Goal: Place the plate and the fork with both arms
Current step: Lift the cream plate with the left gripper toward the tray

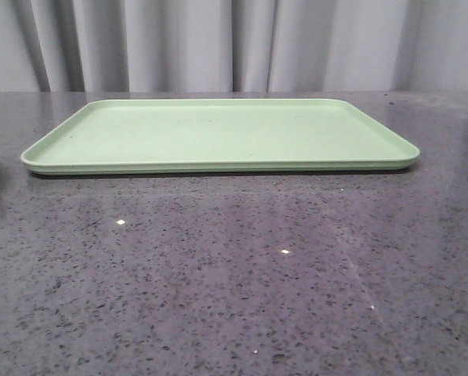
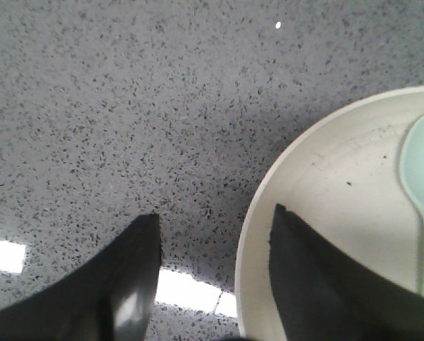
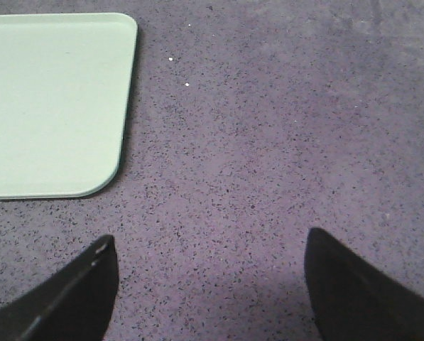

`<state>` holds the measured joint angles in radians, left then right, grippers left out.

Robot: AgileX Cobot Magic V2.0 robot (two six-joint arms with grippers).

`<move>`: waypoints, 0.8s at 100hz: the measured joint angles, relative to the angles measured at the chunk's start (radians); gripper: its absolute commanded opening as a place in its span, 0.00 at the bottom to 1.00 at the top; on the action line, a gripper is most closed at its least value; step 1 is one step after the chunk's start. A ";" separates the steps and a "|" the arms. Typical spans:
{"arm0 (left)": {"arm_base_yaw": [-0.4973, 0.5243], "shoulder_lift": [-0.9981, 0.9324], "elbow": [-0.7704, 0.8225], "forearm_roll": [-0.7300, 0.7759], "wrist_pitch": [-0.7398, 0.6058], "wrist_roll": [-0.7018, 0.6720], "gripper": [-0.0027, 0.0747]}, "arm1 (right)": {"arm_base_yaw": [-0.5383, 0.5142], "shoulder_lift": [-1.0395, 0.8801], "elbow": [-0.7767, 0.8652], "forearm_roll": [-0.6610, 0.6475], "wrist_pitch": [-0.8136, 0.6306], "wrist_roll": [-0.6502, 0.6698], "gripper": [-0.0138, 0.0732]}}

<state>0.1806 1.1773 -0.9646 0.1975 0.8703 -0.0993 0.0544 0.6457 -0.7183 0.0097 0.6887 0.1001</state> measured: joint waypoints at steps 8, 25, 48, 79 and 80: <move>0.000 0.039 0.000 0.000 0.000 0.002 0.49 | 0.000 0.000 0.000 0.000 0.000 0.000 0.79; 0.000 0.114 0.000 -0.011 0.000 0.002 0.49 | 0.000 0.000 0.000 0.000 0.000 0.000 0.79; 0.002 0.184 0.000 -0.039 -0.004 0.004 0.49 | 0.000 0.000 0.000 0.000 0.001 0.000 0.79; 0.002 0.213 0.000 -0.058 -0.012 0.034 0.47 | 0.000 0.000 0.000 0.000 0.002 0.000 0.79; 0.002 0.213 0.000 -0.058 -0.012 0.036 0.47 | 0.000 0.000 0.000 0.000 0.002 0.000 0.79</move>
<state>0.1822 1.3900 -0.9646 0.1396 0.8586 -0.0630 0.0544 0.6457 -0.7183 0.0097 0.6910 0.1001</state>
